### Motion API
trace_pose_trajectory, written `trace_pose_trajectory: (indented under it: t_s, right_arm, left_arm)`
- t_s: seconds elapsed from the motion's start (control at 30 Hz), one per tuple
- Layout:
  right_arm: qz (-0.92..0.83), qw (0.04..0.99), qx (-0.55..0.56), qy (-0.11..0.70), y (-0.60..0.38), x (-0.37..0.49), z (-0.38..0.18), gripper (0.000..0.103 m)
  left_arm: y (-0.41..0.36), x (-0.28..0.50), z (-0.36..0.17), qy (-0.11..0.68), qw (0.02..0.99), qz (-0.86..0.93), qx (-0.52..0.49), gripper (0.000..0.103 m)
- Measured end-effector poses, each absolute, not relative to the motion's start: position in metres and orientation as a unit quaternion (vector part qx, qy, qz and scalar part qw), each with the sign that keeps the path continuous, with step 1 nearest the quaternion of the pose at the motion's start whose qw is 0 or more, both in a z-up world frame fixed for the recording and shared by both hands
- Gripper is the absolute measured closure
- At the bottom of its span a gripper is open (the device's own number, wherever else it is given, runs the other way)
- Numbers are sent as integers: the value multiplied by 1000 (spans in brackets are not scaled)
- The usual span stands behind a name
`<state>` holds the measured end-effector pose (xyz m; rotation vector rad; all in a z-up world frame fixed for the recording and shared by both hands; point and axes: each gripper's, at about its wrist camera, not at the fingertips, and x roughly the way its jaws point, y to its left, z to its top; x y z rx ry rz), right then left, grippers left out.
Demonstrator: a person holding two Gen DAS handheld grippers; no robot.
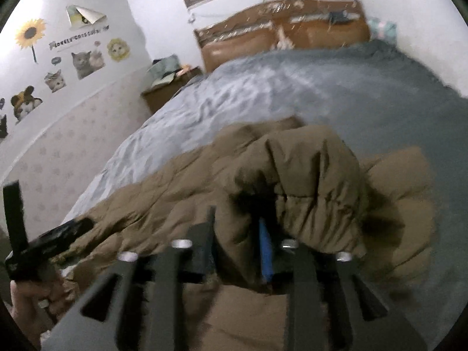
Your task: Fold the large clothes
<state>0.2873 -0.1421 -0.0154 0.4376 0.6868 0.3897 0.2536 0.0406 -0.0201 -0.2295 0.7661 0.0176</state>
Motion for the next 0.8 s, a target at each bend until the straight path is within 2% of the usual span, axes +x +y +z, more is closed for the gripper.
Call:
trace_pose_trajectory:
  t_s: [0.03, 0.07, 0.23, 0.33, 0.43, 0.57, 0.7, 0.8]
  right_arm:
    - [194, 896, 216, 335, -137, 284, -18, 12]
    - [195, 895, 219, 335, -131, 285, -20, 9]
    - [209, 908, 201, 301, -133, 269, 4, 9]
    - [182, 929, 190, 261, -168, 240, 34, 3]
    - [117, 948, 171, 242, -210, 215, 49, 2]
    - [42, 956, 164, 240, -248, 198, 27, 2]
    - [14, 946, 175, 271, -269, 216, 1, 2]
    - [7, 946, 175, 274, -275, 226, -2, 2]
  left_arm:
    - [39, 254, -20, 371, 921, 2, -118, 9]
    - [35, 256, -21, 373, 920, -8, -121, 9]
    - [24, 260, -33, 390, 916, -11, -89, 9]
    - [19, 259, -33, 393, 914, -24, -96, 9]
    - [2, 257, -35, 395, 915, -31, -74, 9]
    - [-25, 252, -40, 398, 916, -41, -31, 9]
    - [-40, 255, -38, 402, 914, -52, -35, 9]
    - [-49, 262, -33, 394, 916, -54, -51, 3]
